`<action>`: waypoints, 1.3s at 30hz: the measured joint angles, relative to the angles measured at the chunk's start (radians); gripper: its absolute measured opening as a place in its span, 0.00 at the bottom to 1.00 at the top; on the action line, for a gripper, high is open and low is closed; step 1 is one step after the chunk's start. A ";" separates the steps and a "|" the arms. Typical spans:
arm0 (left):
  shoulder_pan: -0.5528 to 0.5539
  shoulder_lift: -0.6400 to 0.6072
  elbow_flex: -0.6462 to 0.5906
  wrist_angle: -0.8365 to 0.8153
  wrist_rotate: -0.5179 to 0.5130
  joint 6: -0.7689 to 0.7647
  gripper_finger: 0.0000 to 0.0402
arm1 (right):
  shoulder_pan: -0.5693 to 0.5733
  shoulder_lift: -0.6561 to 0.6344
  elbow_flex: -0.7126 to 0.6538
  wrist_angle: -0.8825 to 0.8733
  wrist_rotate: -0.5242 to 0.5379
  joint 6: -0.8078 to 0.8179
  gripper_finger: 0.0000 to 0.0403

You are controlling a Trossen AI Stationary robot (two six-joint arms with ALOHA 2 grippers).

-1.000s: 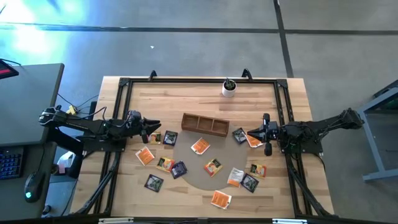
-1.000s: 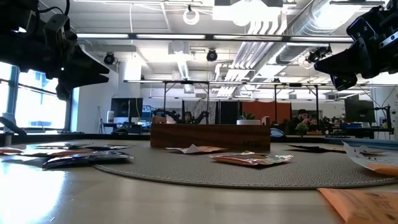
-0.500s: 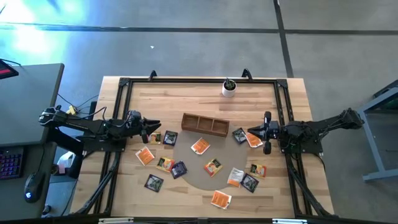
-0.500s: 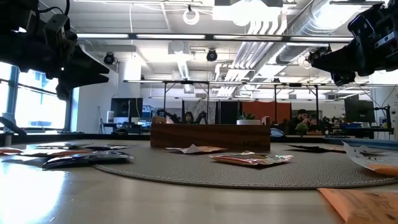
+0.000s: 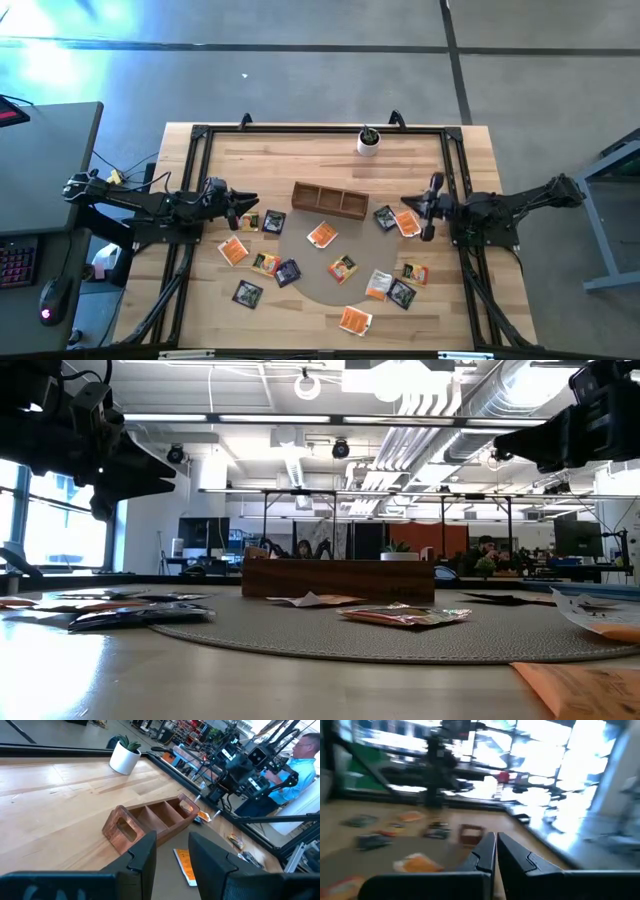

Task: Pick & Place Tea
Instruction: Put the white tea bag into the right section of the wooden organizer

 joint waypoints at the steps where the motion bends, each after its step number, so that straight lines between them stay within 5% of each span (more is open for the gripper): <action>1: 0.000 0.000 0.000 0.005 -0.001 0.000 0.28 | 0.000 0.000 0.000 0.011 0.043 -0.017 0.02; 4: 0.000 0.000 0.000 0.006 -0.001 -0.015 0.28 | -0.001 0.000 0.000 0.013 0.105 -0.009 0.01; 10: 0.000 0.000 0.000 0.005 0.000 -0.074 0.28 | 0.000 0.000 0.000 0.032 -0.034 0.155 0.03; 22: 0.000 0.000 0.000 0.010 -0.182 -0.070 0.28 | 0.000 0.041 0.000 0.029 0.077 0.281 0.29; 35: 0.000 0.000 0.000 -0.022 -0.230 -0.065 0.28 | 0.000 0.414 0.126 0.054 0.010 0.394 0.32; 39: 0.000 0.000 0.000 -0.018 -0.147 0.010 0.28 | 0.000 0.579 0.185 0.028 0.009 0.416 0.32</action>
